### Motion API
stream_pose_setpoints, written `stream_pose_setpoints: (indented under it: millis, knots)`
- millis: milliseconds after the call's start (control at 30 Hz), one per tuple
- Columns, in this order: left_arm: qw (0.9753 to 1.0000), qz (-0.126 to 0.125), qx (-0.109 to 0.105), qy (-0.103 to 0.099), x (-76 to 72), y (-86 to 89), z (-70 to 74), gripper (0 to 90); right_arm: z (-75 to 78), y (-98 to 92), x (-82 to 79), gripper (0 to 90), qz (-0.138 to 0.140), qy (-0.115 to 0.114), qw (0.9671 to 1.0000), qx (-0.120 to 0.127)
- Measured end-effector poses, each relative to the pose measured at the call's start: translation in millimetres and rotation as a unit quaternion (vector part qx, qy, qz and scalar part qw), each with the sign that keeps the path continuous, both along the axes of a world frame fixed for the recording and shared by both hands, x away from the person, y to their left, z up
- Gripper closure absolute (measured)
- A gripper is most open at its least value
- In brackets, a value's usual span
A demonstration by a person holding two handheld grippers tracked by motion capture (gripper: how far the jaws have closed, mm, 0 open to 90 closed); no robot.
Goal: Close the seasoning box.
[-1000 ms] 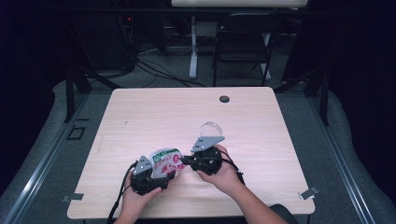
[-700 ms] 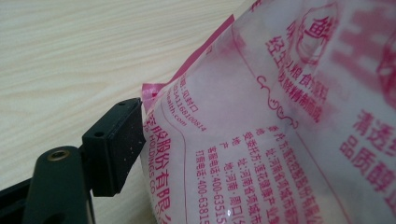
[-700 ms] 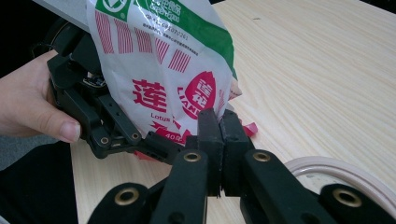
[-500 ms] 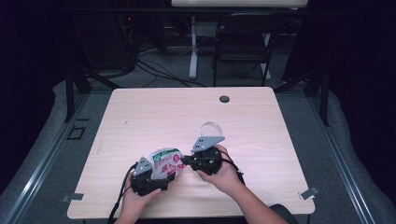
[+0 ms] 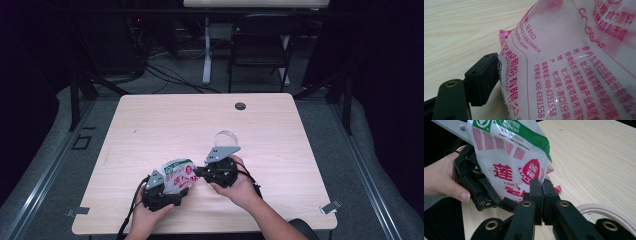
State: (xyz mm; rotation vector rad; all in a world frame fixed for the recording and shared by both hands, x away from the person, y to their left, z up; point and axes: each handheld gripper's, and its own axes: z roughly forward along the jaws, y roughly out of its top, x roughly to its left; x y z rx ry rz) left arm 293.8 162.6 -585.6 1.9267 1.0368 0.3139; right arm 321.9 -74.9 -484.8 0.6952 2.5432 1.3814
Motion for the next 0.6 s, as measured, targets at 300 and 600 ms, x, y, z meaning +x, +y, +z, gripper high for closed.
stream_pose_setpoints:
  millis: [300, 600]
  knots:
    - [0.9996, -0.007, 0.017, 0.021, 0.9, -1.3, -1.4, 20.2, -0.1, -0.3, 0.0, 89.2, 0.0, 0.001, 1.0, -0.001]
    - [0.9975, -0.021, 0.056, 0.036, 2.2, -3.6, -2.6, 24.6, 0.0, -0.4, 0.1, 89.1, 0.0, 0.001, 1.0, 0.0]
